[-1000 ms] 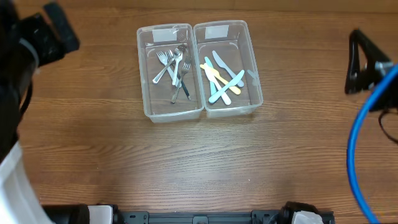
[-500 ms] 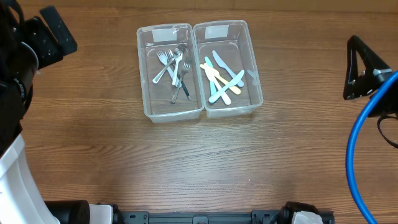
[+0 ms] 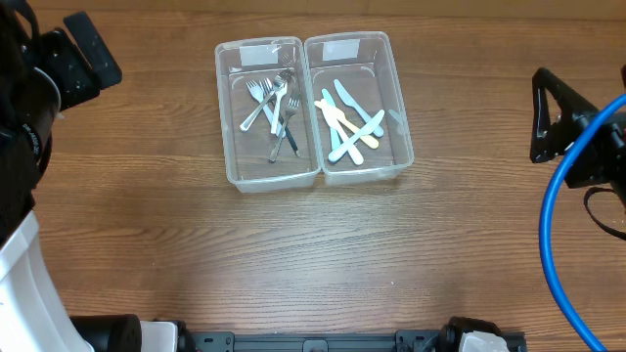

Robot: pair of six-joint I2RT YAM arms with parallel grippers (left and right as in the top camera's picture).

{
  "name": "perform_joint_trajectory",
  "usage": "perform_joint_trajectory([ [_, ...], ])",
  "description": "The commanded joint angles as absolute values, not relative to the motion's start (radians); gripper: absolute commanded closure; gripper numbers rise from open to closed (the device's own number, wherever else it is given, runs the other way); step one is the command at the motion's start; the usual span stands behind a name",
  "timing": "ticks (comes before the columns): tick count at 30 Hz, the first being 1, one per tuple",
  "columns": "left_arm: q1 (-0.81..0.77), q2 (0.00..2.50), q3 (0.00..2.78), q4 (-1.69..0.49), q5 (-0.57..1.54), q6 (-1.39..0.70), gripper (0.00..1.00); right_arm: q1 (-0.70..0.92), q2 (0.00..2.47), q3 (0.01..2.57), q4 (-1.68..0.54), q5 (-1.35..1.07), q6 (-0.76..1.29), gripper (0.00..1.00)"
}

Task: Pack container

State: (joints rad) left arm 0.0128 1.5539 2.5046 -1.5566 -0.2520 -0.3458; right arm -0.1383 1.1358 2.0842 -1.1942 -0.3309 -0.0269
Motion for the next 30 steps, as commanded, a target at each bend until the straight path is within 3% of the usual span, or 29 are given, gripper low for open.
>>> perform_joint_trajectory([
  [1,0.012,1.550,2.500,-1.556,-0.269,-0.367,0.00,-0.140,1.135,2.089,-1.190,-0.334,-0.031,0.00],
  [11,0.012,1.550,2.500,-1.557,-0.269,-0.367,0.00,-0.140,1.128,2.074,-1.175,-0.316,-0.031,0.00],
  [16,0.012,1.550,2.500,-1.557,-0.269,-0.367,0.00,-0.140,1.069,1.948,-1.077,-0.316,-0.031,0.00],
  [30,0.012,1.550,2.500,-1.560,-0.269,-0.367,0.00,-0.139,0.519,0.899,-0.493,-0.416,-0.027,0.00],
])
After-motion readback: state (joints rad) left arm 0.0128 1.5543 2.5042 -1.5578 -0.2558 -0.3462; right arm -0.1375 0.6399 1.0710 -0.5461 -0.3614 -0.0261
